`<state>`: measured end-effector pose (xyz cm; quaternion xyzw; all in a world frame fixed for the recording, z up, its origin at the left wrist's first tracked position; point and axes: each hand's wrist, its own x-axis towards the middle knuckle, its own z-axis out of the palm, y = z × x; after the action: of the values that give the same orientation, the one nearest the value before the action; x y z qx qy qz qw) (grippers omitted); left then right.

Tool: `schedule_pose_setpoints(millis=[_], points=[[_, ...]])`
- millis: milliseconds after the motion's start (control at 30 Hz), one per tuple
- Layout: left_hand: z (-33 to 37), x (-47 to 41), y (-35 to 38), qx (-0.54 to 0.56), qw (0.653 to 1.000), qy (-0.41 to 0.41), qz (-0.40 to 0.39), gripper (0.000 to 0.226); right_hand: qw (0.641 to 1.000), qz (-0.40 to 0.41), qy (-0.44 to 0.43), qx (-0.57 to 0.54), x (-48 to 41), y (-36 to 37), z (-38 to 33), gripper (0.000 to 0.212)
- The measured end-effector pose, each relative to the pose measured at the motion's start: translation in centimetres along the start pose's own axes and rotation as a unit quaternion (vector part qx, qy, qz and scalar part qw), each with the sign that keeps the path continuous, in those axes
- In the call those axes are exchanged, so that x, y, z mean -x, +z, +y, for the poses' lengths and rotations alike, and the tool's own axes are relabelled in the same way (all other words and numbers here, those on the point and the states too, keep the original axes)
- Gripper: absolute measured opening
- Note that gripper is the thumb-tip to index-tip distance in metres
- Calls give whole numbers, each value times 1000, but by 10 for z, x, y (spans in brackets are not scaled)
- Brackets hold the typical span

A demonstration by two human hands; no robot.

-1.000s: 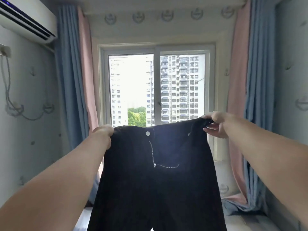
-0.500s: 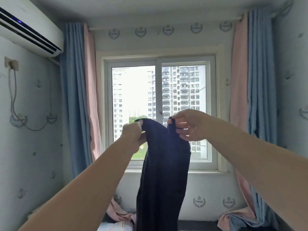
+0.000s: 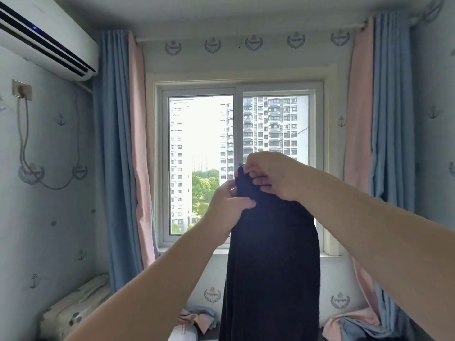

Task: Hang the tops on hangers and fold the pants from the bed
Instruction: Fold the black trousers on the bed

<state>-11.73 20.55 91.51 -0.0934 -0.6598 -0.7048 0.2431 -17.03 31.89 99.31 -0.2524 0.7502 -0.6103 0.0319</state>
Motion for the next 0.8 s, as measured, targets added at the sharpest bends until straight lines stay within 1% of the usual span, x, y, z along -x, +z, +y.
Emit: schedule_pose_setpoints(millis=[67, 133, 167, 200, 233, 267, 300, 333, 367, 400, 433, 467, 500, 533, 567, 600, 667, 700, 733, 800], points=[[-4, -2, 1, -3, 999, -4, 52, 38, 999, -10, -21, 43, 2, 1, 1, 12], [-8, -5, -2, 3, 997, -12, 82, 36, 991, 15, -84, 99, 3, -5, 8, 29], [-9, -6, -5, 7, 996, -13, 91, 36, 982, 51, -132, 124, 2, -9, 13, 34], [-9, -6, -9, 12, 995, -15, 100, 37, 966, 105, -183, 149, 1, -15, 21, 33], [-7, -5, -14, 19, 994, -18, 106, 38, 947, 163, -223, 164, 0, -22, 31, 28], [-5, -4, -19, 27, 993, -21, 109, 40, 933, 213, -241, 160, -1, -29, 44, 26], [-2, -4, -24, 38, 993, -24, 107, 42, 932, 240, -236, 135, -3, -35, 57, 34], [2, -4, -29, 53, 993, -26, 105, 43, 944, 239, -211, 87, -4, -38, 70, 47], [7, -4, -35, 67, 992, -28, 101, 45, 962, 212, -171, 17, -5, -41, 83, 61], [12, -5, -40, 79, 992, -30, 97, 46, 977, 164, -121, -55, -4, -41, 96, 73], [16, -5, -46, 87, 991, -31, 93, 46, 987, 98, -65, -114, -5, -42, 108, 77], [19, -6, -52, 90, 991, -32, 90, 47, 986, 14, -10, -163, -5, -42, 120, 75], [22, -5, -58, 89, 991, -33, 89, 48, 976, -74, 36, -204, -3, -40, 130, 68], [24, -4, -64, 85, 992, -33, 88, 48, 959, -147, 68, -235, -1, -37, 138, 62], [25, -3, -71, 79, 993, -35, 86, 49, 944, -194, 83, -254, 2, -32, 142, 59], [26, -2, -78, 73, 993, -37, 85, 49, 937, -214, 84, -262, 4, -26, 144, 55], [27, 1, -94, 60, 993, -44, 89, 50, 946, -201, 54, -249, 5, -10, 139, 39], [28, 3, -103, 54, 993, -47, 91, 50, 954, -176, 33, -242, 4, -2, 134, 31], [28, 5, -112, 48, 993, -48, 95, 50, 961, -142, 17, -236, 3, 5, 126, 29], [30, 8, -130, 28, 993, -43, 105, 48, 975, -67, -5, -213, 1, 16, 110, 29]])
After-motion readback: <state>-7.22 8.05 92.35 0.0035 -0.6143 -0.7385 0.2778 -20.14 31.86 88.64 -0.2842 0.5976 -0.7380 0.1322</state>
